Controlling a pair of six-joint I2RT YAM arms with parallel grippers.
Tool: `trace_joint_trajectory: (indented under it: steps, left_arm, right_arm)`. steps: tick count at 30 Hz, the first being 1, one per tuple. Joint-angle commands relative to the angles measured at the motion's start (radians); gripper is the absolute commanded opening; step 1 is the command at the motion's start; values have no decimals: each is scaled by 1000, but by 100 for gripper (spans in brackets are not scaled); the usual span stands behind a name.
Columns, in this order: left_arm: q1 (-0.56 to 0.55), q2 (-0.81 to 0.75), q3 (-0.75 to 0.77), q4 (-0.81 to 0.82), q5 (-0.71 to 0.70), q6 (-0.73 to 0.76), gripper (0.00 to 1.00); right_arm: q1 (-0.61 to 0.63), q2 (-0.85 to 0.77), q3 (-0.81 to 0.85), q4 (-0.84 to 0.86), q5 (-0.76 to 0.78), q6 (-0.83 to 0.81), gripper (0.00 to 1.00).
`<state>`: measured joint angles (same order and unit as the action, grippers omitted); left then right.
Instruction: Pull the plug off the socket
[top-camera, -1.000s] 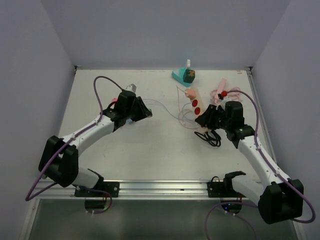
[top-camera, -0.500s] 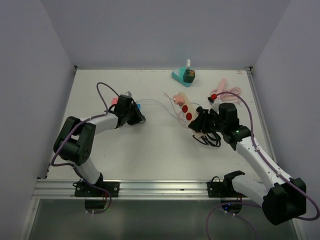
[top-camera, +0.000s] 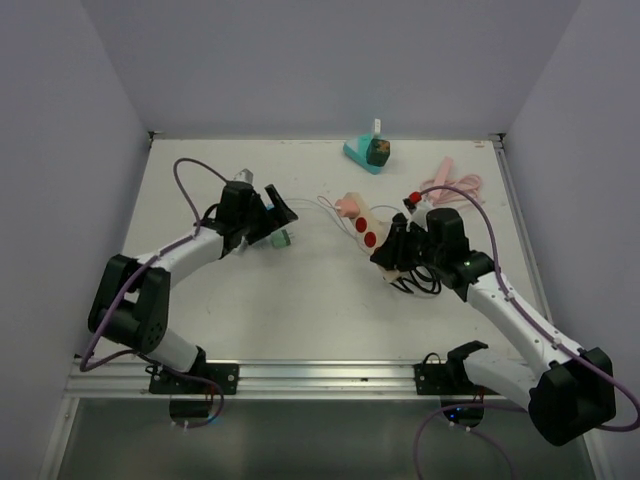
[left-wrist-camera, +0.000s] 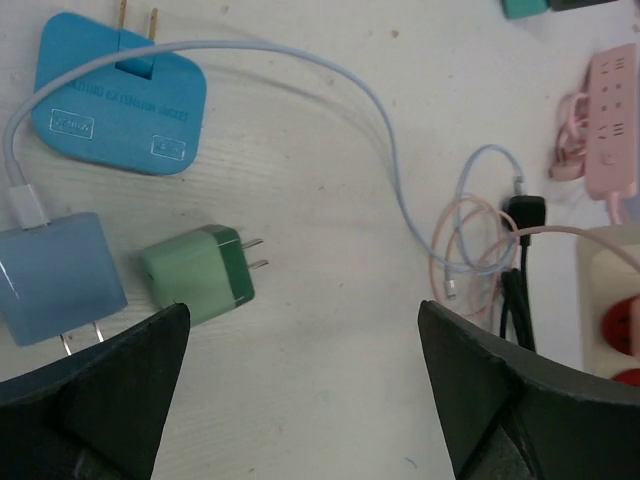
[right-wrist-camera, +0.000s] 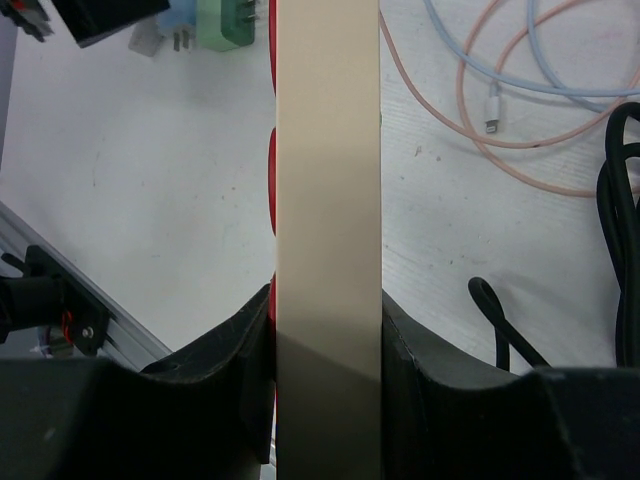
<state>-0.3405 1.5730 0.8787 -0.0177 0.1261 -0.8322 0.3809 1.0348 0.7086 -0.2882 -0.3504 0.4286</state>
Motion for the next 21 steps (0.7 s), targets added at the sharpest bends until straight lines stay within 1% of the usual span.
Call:
trace_joint_trajectory:
  steps: [1,7,11,16,18,21]
  left_arm:
    - [9,-137,11,-24,10,-53,100]
    - [-3,-284,12,-31,41,-133,100]
    - [-93,-327,31,-28,3,-162,100]
    - [-219,-302,77,1,-43,-223,100]
    - [-241,-278,94,40,-43,-246,100]
    - [-272,-225,135,51,-59,-260,100]
  right_arm:
    - [10,-1,71,64,16,-21,0]
    - [23,8,80,75,40,-13,0]
    - [38,14,89,83,48,-5,0]
    - [58,19,95,95,56,4,0]
    - [67,19,98,98,56,9,0]
    - [84,19,103,103,64,12,0]
